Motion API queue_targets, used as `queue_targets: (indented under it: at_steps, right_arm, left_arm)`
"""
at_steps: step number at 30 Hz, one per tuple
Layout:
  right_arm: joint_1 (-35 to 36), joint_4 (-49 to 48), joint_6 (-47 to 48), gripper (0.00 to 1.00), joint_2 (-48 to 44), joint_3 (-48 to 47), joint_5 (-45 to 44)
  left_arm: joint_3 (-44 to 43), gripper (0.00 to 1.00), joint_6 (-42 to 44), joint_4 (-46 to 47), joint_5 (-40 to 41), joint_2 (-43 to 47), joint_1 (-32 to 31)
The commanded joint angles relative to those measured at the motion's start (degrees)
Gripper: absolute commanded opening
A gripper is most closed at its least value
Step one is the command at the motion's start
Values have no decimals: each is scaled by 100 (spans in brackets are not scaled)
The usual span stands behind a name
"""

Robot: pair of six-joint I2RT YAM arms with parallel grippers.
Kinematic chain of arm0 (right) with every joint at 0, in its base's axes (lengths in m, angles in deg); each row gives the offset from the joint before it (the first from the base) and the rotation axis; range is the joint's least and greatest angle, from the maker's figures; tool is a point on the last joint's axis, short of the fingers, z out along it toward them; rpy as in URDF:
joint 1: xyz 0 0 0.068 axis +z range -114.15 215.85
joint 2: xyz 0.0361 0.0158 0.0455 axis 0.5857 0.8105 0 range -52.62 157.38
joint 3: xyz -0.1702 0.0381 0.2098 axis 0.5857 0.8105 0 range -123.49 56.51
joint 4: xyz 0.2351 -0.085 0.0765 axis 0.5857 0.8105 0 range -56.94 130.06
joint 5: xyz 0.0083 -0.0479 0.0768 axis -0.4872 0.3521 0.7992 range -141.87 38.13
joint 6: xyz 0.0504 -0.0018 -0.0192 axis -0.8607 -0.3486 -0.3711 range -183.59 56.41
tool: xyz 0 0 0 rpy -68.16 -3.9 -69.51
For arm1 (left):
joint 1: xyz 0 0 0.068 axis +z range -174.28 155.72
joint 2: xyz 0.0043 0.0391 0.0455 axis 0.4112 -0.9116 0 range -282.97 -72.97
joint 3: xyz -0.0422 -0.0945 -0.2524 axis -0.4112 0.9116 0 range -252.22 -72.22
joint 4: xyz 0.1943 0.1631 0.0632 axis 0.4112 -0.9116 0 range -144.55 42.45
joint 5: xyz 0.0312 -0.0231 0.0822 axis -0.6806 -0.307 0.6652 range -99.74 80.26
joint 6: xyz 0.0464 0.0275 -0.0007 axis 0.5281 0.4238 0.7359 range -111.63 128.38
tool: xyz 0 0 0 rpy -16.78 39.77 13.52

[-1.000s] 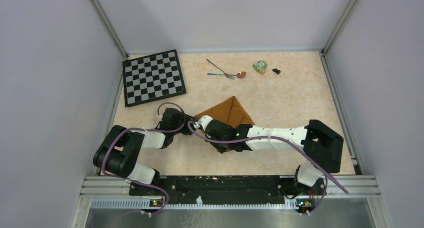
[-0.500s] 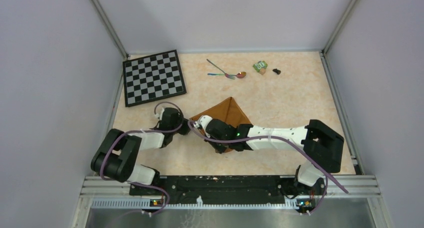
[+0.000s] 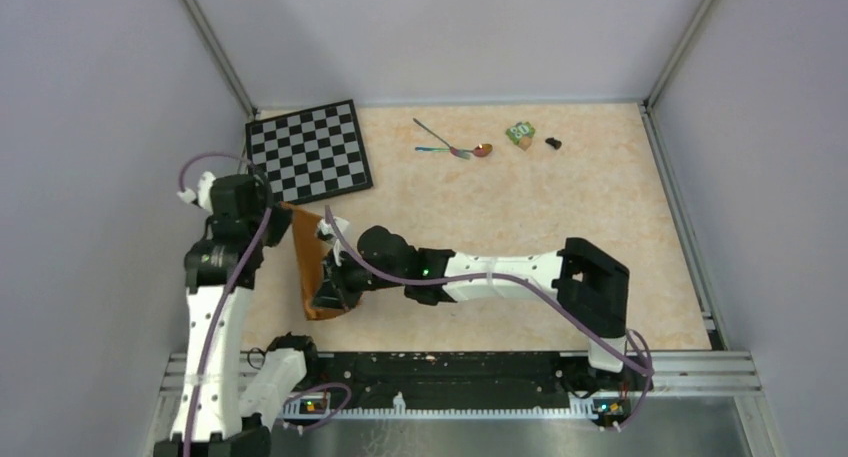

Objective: Fold the napkin into a case and place the utensils inside
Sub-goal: Turn over the upper triangle folded napkin at the center of the board.

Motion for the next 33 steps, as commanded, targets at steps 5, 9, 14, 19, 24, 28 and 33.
queue_targets:
  at_steps: [5, 9, 14, 19, 24, 28, 33]
  right_arm:
    - [78, -3987, -3170, 0, 698, 76, 2217]
    - [-290, -5676, -4230, 0, 1046, 1109, 2285]
    - [-833, -6652, -4414, 0, 1257, 2452, 2316]
    - [-1270, -6353, -3930, 0, 1039, 3587, 2371]
    - [-1678, -6111, -3773, 0, 646, 4565, 2295]
    - [-1900, -5853, -3645, 0, 352, 5088, 2155]
    - [-2193, -5166, -3468, 0, -280, 5667, 1775]
  left_arm:
    - [-2053, 0, 2627, -607, 856, -386, 119]
    - [-1226, 0, 2734, 283, 163, -1172, -208]
    - [-734, 0, 2561, 1508, 913, -2644, -1766]
    - [-792, 0, 2505, 2376, 883, -3905, -2197]
    - [-1221, 0, 2257, 2363, 938, -4702, -2841]
    - [-1510, 0, 2025, 2425, 783, -5319, -3360]
    - [-2163, 0, 1855, 2446, 448, -6136, -3831]
